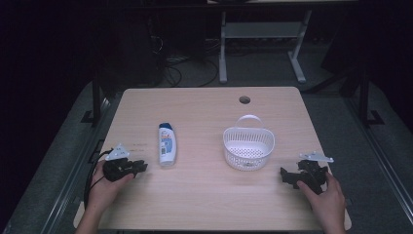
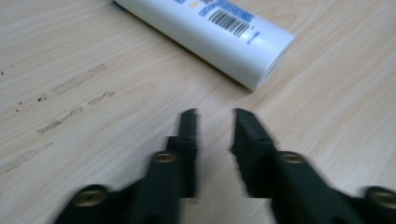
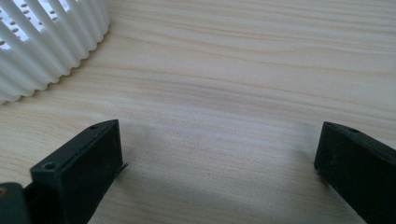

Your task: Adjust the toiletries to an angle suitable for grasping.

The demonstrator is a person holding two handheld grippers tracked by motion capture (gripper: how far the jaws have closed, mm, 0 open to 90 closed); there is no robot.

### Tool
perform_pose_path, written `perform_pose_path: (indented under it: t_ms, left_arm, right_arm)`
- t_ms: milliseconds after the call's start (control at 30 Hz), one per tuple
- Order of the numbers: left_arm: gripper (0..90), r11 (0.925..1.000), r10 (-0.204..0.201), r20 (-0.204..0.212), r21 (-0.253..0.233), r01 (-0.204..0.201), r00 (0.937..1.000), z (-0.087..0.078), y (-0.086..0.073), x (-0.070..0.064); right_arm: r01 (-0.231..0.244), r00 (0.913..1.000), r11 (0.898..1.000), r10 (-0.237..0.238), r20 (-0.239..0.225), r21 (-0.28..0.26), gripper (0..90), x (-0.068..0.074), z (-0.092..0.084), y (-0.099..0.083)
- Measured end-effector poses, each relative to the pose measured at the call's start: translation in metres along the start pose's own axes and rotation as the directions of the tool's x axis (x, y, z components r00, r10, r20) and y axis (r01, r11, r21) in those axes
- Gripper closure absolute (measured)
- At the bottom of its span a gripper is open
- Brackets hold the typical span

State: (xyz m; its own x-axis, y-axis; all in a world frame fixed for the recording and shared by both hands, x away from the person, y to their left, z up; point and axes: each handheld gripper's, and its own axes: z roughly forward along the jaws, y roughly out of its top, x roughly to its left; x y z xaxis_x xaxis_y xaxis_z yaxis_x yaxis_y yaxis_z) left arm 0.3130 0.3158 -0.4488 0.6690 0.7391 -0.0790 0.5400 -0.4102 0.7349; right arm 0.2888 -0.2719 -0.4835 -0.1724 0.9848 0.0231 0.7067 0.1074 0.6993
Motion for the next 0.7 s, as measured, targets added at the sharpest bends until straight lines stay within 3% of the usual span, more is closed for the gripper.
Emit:
perform_pose_path:
  t_ms: [100,400,700]
  left_arm:
    - [89.5,0.9999,-0.014,-0.005,0.001,0.014,0.9999,-0.001,0.007,0.002]
    - [90.0,0.9999,-0.012,-0.018,0.004,0.012,0.9998,0.008,0.032,0.009]
    - [90.0,0.9991,-0.033,-0.011,-0.026,0.033,0.9994,0.020,0.055,0.021]
  right_arm:
    - [0.000,1.0000,1.000,0.000,0.000,0.000,0.5,0.000,0.000,0.000]
    - [0.000,1.0000,1.000,0.000,0.000,0.000,0.5,0.000,0.000,0.000]
    - [0.000,1.0000,1.000,0.000,0.000,0.000,0.5,0.000,0.000,0.000]
